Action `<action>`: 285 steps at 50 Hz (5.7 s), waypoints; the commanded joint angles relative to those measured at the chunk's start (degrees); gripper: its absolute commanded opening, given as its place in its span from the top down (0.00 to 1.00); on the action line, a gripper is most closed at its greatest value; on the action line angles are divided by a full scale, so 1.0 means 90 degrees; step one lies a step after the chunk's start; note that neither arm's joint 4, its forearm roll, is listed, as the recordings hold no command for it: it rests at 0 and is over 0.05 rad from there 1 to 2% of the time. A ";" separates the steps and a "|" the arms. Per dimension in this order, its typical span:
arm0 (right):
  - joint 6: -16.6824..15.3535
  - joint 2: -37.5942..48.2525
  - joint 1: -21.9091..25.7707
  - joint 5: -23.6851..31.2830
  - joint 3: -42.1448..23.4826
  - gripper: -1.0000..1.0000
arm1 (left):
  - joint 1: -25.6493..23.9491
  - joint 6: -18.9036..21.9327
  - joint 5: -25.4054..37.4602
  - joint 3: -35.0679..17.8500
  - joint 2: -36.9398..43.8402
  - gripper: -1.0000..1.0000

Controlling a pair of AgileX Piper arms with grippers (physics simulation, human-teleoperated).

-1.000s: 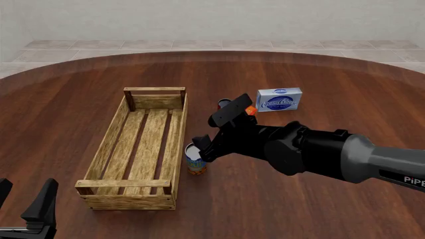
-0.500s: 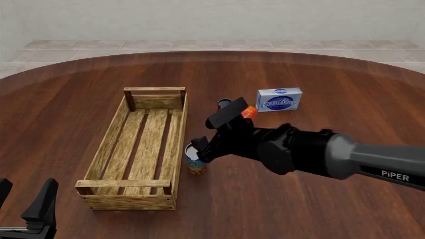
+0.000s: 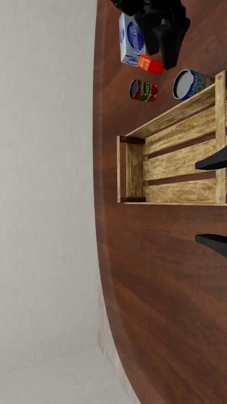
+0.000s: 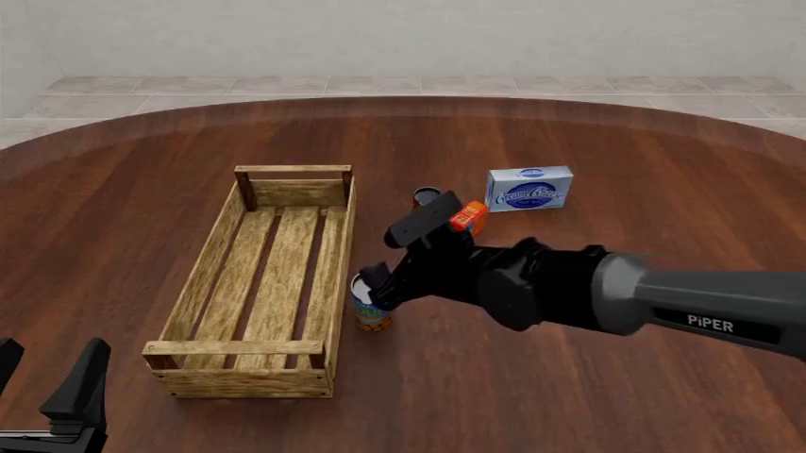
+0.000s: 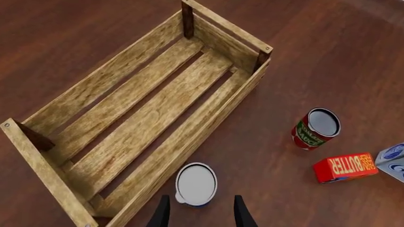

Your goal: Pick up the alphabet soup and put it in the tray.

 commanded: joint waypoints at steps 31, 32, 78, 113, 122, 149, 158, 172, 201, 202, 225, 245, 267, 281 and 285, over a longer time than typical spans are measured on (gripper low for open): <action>0.0140 0.0433 0.0012 -0.0005 -0.0225 0.00 | 0.0011 0.0001 0.0016 -0.0004 -0.0016 0.00; 0.0135 0.0452 0.0014 -0.0008 -0.0233 0.00 | 0.0009 0.0003 0.0017 -0.0005 -0.0016 0.00; 0.0233 0.0909 0.0082 -0.0066 -0.0442 0.00 | 0.0011 0.0000 0.0016 -0.0004 -0.0016 0.00; 0.0225 0.1250 0.0013 0.0072 -0.0682 0.00 | 0.0011 0.0001 0.0016 -0.0004 -0.0016 0.00; 0.0241 0.1317 0.0029 0.0059 -0.0714 0.00 | 0.0011 0.0001 0.0017 -0.0005 -0.0016 0.00; 0.0261 0.1616 0.0052 0.0165 -0.0865 0.00 | 0.0010 0.0002 0.0016 -0.0005 -0.0016 0.00; 0.0287 0.1686 0.0027 0.0200 -0.0934 0.00 | 0.0010 0.0002 0.0015 -0.0005 -0.0016 0.00; 0.0282 0.1929 -0.0011 0.0267 -0.1063 0.00 | 0.0011 0.0002 0.0016 -0.0005 -0.0016 0.00; 0.0238 0.1856 -0.0012 0.0411 -0.1089 1.00 | 0.0011 0.0001 0.0017 -0.0004 -0.0016 0.00; 0.0238 0.1856 -0.0012 0.0411 -0.1088 1.00 | 0.0011 0.0001 0.0017 -0.0004 -0.0016 0.00; -0.0061 0.0668 -0.0020 0.0910 -0.0706 1.00 | 0.0011 0.0002 0.0016 -0.0005 -0.0016 0.00; -0.0264 -0.0209 -0.0020 0.1414 -0.0533 1.00 | 0.0010 0.0000 0.0016 -0.0004 -0.0016 0.00; -0.0409 -0.0678 0.0191 0.1914 -0.0818 1.00 | 0.0010 0.0000 0.0017 -0.0004 -0.0016 0.00; -0.0484 -0.0691 0.0364 0.2148 -0.1129 1.00 | 0.0010 0.0000 0.0017 -0.0004 -0.0015 0.00; -0.0508 -0.0669 0.0436 0.2213 -0.1260 1.00 | 0.0010 0.0001 0.0015 -0.0004 -0.0016 0.00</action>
